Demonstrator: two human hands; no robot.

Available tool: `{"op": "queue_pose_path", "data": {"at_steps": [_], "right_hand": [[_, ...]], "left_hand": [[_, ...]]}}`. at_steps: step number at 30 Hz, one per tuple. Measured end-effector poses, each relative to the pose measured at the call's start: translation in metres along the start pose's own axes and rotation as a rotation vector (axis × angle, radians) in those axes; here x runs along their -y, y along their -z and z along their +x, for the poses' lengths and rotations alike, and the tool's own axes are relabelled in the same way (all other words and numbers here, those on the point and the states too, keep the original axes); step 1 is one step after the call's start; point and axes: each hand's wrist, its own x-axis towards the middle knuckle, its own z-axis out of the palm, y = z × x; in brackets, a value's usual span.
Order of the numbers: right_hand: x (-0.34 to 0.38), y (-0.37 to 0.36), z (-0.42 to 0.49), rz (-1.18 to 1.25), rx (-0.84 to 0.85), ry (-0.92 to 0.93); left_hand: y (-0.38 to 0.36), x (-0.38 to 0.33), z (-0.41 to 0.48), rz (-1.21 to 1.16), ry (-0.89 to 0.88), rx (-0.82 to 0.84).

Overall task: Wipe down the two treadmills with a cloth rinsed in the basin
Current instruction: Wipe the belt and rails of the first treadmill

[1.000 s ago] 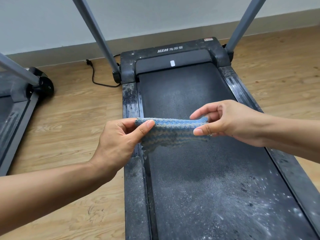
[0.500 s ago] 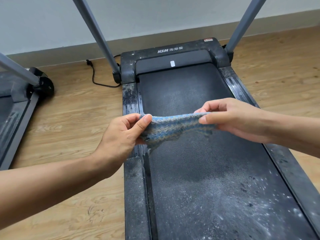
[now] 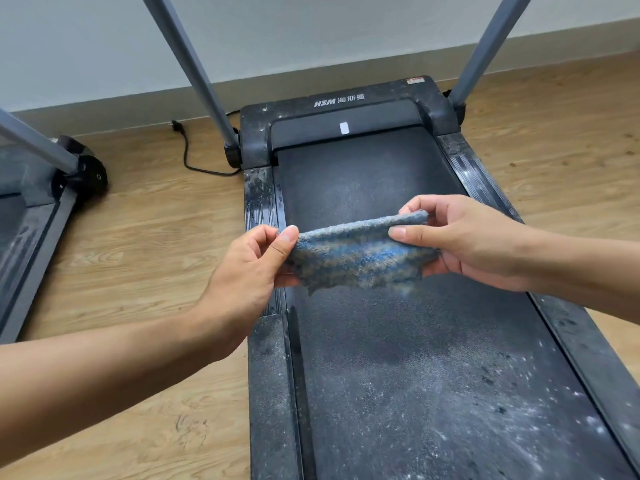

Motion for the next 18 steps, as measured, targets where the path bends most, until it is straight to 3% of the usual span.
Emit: {"op": "queue_pose_path", "data": {"at_steps": [7, 18], "right_hand": [[0.003, 0.003, 0.003, -0.265, -0.059, 0.137], [0.011, 0.003, 0.002, -0.242, 0.086, 0.11]], "left_hand": [[0.01, -0.018, -0.001, 0.151, -0.182, 0.033], [0.016, -0.029, 0.009, 0.145, -0.34, 0.006]]}}
